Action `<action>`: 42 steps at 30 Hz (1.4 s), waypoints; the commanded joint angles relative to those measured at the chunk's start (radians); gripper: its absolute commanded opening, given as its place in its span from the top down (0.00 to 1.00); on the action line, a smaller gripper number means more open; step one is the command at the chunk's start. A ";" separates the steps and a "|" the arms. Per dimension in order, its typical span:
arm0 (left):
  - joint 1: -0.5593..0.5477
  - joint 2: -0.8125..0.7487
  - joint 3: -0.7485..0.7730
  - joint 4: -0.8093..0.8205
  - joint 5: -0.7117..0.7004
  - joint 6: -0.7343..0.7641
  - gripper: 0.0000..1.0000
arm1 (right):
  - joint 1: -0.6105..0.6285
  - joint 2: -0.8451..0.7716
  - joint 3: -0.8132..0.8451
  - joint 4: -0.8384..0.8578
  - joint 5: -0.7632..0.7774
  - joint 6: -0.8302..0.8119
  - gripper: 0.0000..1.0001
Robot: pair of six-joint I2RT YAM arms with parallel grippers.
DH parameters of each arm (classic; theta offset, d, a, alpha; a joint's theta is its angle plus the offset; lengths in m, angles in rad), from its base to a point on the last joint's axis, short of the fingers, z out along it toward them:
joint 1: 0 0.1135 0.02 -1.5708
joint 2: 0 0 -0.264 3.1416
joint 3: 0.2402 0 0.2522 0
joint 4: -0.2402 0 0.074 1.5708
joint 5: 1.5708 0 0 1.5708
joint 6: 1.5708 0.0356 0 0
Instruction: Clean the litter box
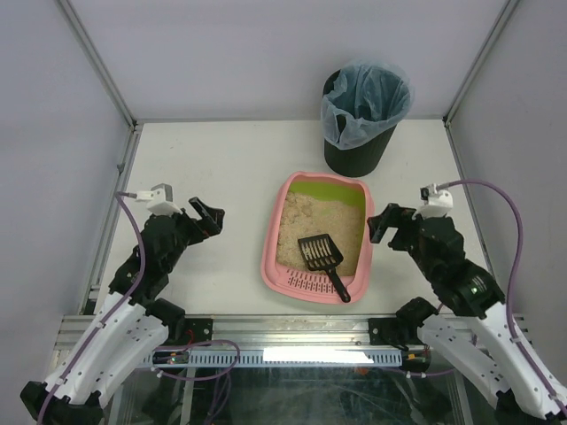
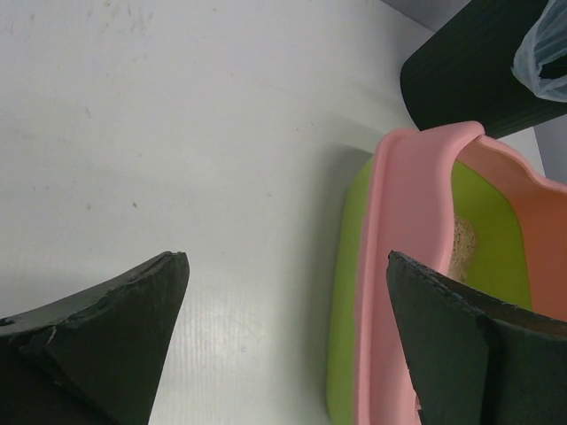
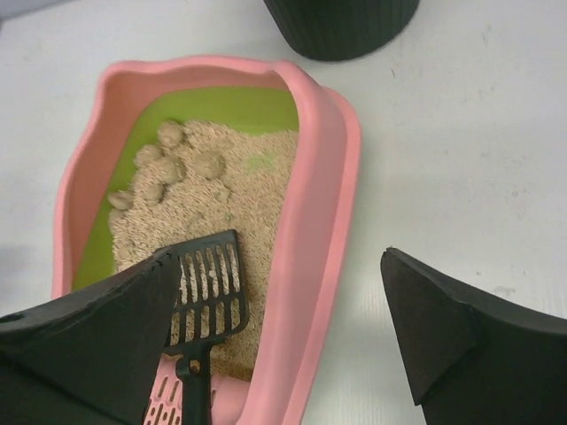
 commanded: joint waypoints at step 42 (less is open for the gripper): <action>0.000 0.207 0.129 0.023 0.421 0.219 0.23 | 0.097 0.895 0.271 0.347 -0.213 -0.031 0.47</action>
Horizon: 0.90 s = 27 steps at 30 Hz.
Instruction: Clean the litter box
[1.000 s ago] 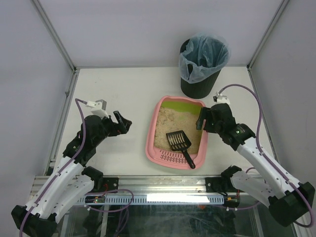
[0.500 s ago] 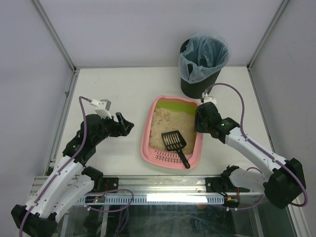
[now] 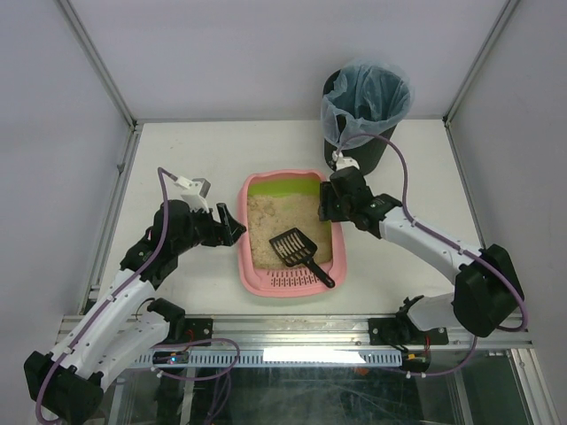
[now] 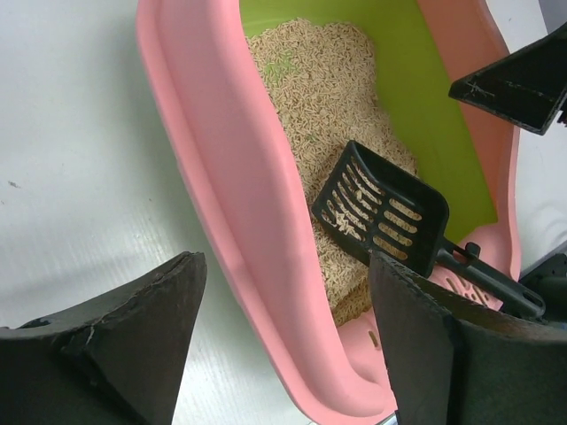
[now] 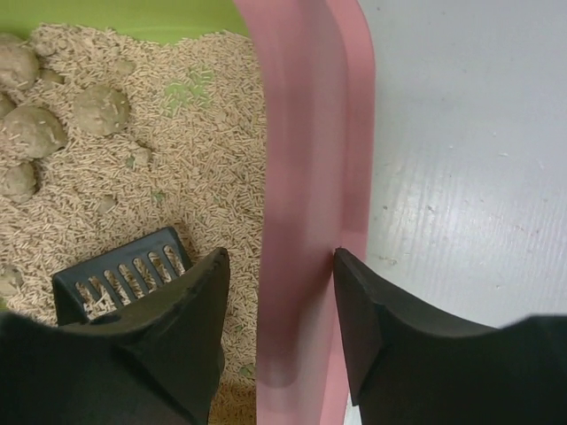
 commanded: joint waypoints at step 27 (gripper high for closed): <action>-0.001 -0.048 0.011 0.080 0.028 0.019 0.20 | 0.295 -0.318 -0.078 -0.233 -0.243 -0.029 0.49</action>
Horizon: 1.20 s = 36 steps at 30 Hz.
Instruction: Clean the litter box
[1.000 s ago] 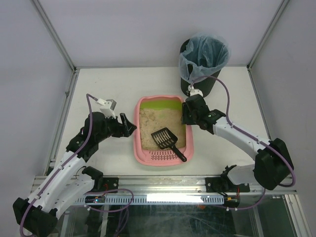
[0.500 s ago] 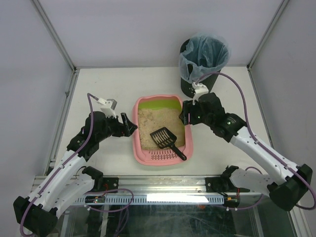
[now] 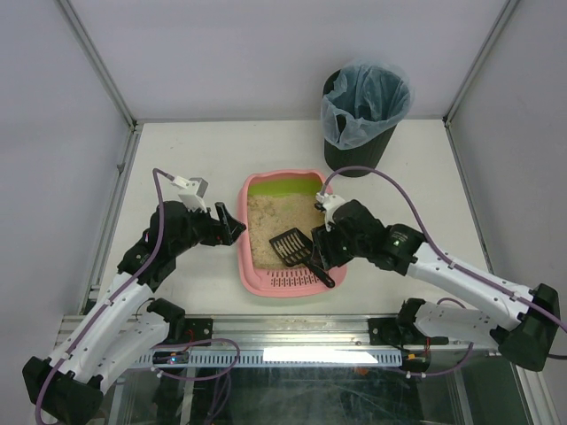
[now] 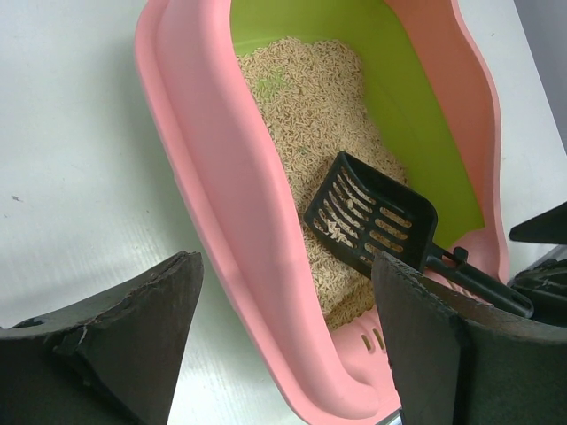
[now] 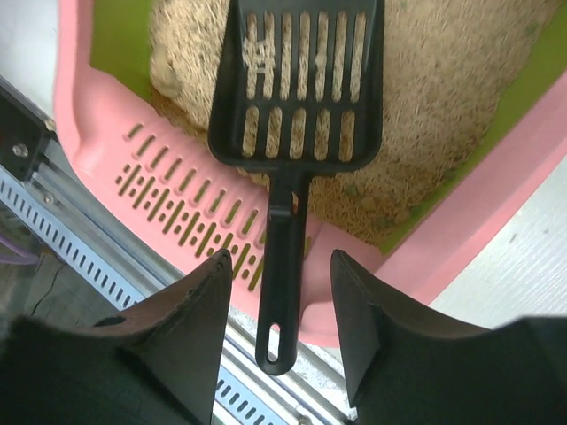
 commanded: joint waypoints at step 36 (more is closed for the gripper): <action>-0.002 0.113 0.129 0.343 0.320 0.313 0.25 | -0.064 0.159 -0.011 0.123 -0.044 0.022 0.87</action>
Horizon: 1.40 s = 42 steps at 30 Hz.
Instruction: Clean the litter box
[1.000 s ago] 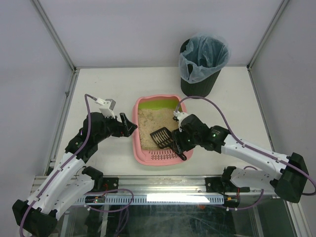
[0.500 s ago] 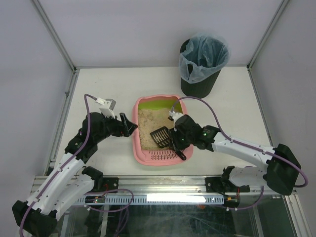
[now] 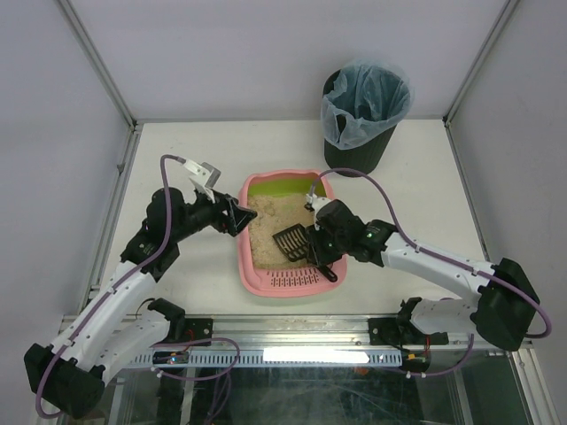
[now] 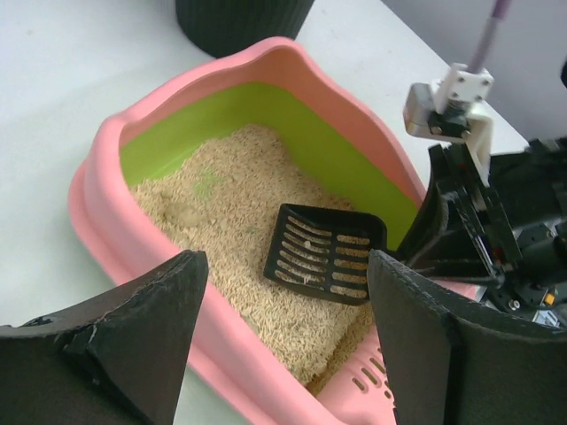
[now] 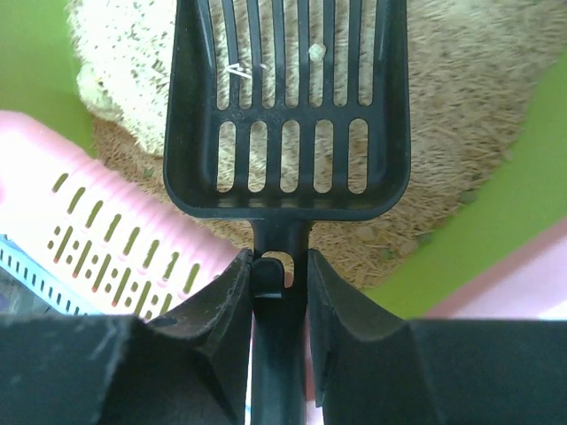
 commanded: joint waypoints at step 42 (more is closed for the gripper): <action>-0.359 0.504 0.176 0.133 0.127 0.381 0.39 | -0.161 -0.053 0.221 -0.032 -0.238 -0.044 0.93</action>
